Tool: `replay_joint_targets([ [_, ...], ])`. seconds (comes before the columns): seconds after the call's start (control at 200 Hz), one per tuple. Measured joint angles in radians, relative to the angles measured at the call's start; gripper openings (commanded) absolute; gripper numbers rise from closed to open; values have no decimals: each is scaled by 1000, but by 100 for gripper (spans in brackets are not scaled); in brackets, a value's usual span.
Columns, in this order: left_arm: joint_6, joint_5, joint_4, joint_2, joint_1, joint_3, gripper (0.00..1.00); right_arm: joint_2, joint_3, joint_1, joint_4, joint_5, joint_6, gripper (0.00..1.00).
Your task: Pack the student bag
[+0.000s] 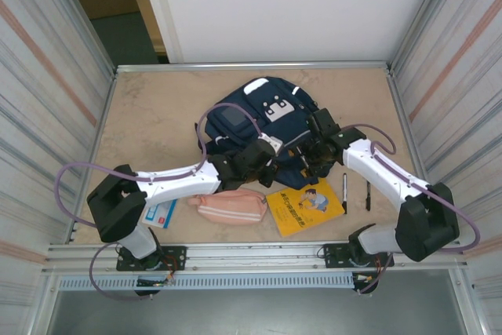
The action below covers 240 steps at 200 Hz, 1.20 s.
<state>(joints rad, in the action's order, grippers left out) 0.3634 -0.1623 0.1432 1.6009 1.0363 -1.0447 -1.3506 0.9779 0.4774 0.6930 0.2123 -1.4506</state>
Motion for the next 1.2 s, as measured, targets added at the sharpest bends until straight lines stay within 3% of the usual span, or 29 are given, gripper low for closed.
replay_joint_targets([
  [0.261, 31, -34, -2, 0, -3, 0, 0, 14, 120, 5, 157, -89, 75, 63],
  [0.571, 79, -24, -22, 0, -3, -1, 0, 54, 22, 56, 148, -54, -24, 65],
  [0.882, 75, -2, -75, -27, -2, 47, 0, -69, 50, 47, 98, -36, -27, 56],
  [0.947, 70, -1, -84, -47, -2, 72, 0, -69, 55, 43, 93, -36, -23, 46],
  [1.047, 66, 11, -98, -76, -9, 104, 0, -69, 53, 29, 82, -29, -14, 1],
  [1.203, 52, 12, -107, -102, -33, 129, 0, -69, 45, 14, 21, 17, -11, 0],
])
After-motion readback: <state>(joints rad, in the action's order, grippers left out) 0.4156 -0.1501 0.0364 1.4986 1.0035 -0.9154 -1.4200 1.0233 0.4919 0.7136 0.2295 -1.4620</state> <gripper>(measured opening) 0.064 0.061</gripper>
